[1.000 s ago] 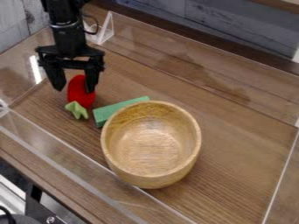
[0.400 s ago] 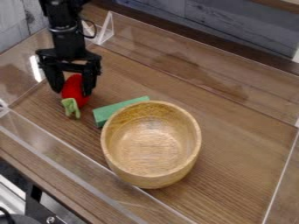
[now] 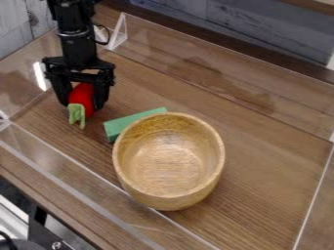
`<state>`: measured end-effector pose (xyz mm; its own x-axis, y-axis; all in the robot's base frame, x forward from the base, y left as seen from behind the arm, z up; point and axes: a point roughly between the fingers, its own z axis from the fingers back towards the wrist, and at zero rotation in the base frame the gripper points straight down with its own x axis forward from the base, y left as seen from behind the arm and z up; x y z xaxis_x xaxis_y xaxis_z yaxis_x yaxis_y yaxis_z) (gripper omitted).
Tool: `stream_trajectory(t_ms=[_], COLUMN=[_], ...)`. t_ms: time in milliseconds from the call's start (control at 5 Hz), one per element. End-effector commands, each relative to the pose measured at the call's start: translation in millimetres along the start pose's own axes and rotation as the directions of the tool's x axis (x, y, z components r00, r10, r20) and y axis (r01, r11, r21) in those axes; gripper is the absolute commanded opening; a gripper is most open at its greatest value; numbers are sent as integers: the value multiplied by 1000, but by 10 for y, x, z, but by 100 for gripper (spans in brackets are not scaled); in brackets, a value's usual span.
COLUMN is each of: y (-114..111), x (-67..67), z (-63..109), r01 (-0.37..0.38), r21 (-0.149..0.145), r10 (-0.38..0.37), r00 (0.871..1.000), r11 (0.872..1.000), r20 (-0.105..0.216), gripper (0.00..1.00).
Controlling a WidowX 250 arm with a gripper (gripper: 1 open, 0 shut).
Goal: Move the red object to the right side of the table
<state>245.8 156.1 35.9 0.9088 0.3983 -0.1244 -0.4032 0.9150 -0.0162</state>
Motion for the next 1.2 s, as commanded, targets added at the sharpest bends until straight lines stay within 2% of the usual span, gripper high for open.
stream_trajectory(t_ms=[0, 200, 400, 600, 1000], y=[-83, -264, -622, -1093, -1903], x=[78, 30, -76, -237, -520], z=[263, 464, 636, 633, 300], r01=[-41, -83, 7, 125, 287], r21=[9, -2, -2, -1, 10], r10=[40, 83, -7, -124, -286], r00=[995, 991, 992, 984, 952], r11=[999, 997, 1000, 992, 958], r20=[87, 108, 130, 126, 104], gripper=[0, 0, 0, 0, 0])
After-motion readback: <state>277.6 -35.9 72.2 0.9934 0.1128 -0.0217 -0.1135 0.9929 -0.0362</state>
